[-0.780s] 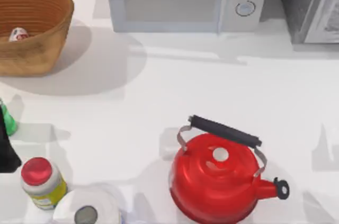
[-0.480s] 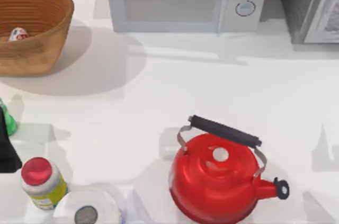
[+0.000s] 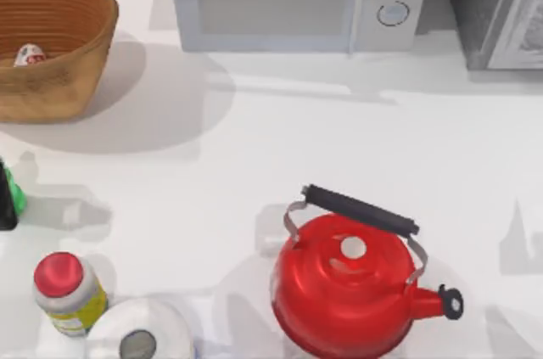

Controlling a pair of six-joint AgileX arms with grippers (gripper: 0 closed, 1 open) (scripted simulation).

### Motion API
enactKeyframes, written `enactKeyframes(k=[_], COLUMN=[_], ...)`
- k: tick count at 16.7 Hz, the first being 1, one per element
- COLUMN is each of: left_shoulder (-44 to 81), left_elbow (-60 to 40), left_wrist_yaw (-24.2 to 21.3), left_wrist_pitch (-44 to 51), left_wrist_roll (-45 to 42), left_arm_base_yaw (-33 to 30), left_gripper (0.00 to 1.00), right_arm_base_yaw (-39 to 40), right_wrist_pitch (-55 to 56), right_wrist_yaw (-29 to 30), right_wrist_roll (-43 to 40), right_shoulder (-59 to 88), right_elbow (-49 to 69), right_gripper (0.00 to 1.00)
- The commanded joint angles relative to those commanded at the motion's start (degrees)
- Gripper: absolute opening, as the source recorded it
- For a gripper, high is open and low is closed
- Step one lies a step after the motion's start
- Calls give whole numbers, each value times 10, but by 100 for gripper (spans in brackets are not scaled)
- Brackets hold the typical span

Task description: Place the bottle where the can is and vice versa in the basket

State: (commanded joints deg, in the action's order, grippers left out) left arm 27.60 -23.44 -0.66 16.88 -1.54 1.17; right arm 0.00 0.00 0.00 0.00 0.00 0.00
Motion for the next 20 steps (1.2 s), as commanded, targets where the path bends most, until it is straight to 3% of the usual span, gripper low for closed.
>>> enactKeyframes(k=[20], left_shoulder=[978], left_elbow=[-989], left_wrist_yaw=[-35], left_wrist_pitch=[531], left_wrist_roll=[-39], left_arm_base_yaw=[24], left_gripper=[100], right_arm_base_yaw=[0], right_wrist_pitch=[0], right_wrist_yaw=[0], right_wrist_roll=[0], right_shoulder=[0], right_elbow=[0], right_gripper=[100])
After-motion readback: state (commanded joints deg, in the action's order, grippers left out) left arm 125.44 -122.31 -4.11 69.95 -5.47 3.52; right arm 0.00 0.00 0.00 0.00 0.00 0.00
